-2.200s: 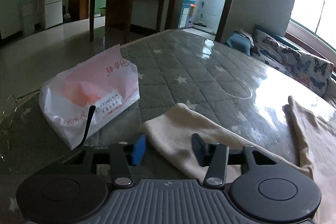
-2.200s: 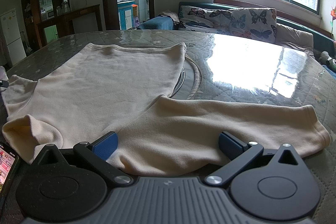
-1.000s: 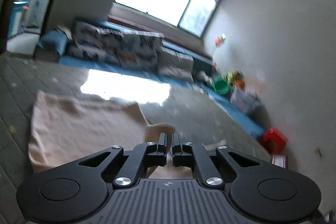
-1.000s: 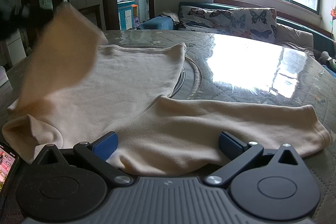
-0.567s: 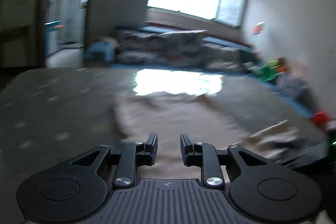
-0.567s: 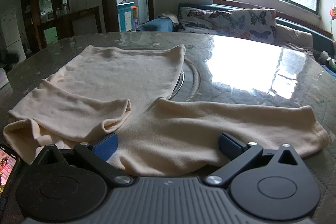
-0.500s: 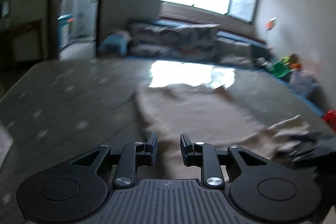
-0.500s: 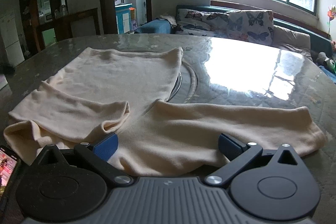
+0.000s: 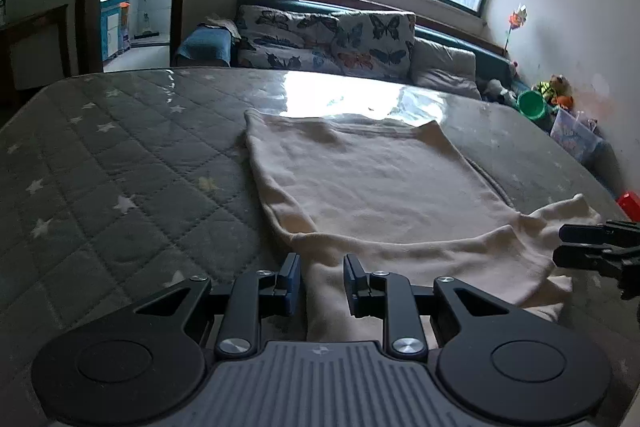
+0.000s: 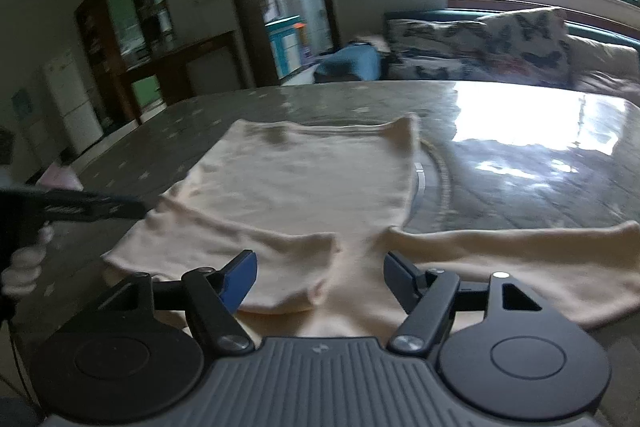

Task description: Fold clothes

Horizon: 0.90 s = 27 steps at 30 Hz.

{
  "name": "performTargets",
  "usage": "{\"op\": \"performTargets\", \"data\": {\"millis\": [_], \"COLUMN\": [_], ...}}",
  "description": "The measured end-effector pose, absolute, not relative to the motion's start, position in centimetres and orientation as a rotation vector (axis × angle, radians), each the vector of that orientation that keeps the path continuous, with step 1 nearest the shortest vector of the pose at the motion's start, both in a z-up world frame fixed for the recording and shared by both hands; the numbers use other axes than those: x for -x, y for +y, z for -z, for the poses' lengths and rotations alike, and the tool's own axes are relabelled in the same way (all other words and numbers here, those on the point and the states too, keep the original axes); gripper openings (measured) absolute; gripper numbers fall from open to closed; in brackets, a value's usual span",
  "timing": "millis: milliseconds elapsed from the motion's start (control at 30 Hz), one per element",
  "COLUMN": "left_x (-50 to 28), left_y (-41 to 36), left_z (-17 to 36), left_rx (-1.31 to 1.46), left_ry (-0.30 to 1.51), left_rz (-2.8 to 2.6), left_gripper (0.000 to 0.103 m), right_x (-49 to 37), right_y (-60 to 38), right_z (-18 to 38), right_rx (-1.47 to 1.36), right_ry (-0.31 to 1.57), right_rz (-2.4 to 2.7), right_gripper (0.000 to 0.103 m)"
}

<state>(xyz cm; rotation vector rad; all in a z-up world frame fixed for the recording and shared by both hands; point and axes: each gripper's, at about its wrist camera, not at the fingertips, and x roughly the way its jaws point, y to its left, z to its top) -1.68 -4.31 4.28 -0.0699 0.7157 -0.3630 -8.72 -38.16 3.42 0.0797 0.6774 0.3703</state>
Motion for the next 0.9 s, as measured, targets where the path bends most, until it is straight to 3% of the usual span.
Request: {"op": "performTargets", "data": {"millis": [67,100,133,433,633,767,900], "left_x": [1.4,1.3,1.2,1.6,1.5,1.1,-0.2], "left_y": [-4.2,-4.2,-4.2,-2.2,-2.2,-2.6,-3.3], "left_z": [-3.9,-3.8,-3.6,-3.4,-3.7,-4.5,-4.3], "left_rx": [0.073,0.075,0.076,0.122,0.099,0.069,0.064], "left_ry": [0.718,0.719,0.719,0.697,0.696,0.663,0.679], "left_rz": [0.370,0.374,0.377,0.363,0.375,0.398,0.400], "left_gripper": [0.022,0.010,0.007,0.005,0.007,0.024,0.029], "right_x": [8.6,8.4,8.3,6.6,5.9,5.5,5.4], "right_y": [-37.3,-37.1,-36.8,-35.8,-35.6,-35.6,-35.4], "right_z": [-3.3,-3.3,-3.2,-2.3,-1.5,-1.4,-1.2], "right_rx": [-0.065,-0.061,-0.056,-0.032,-0.027,-0.038,-0.033], "right_ry": [0.689,0.695,0.700,0.736,0.761,0.769,0.773], "right_rz": [-0.393,-0.401,-0.407,-0.393,-0.393,-0.405,-0.409], "right_gripper": [0.069,0.068,0.067,0.053,0.041,0.033,0.032]}}
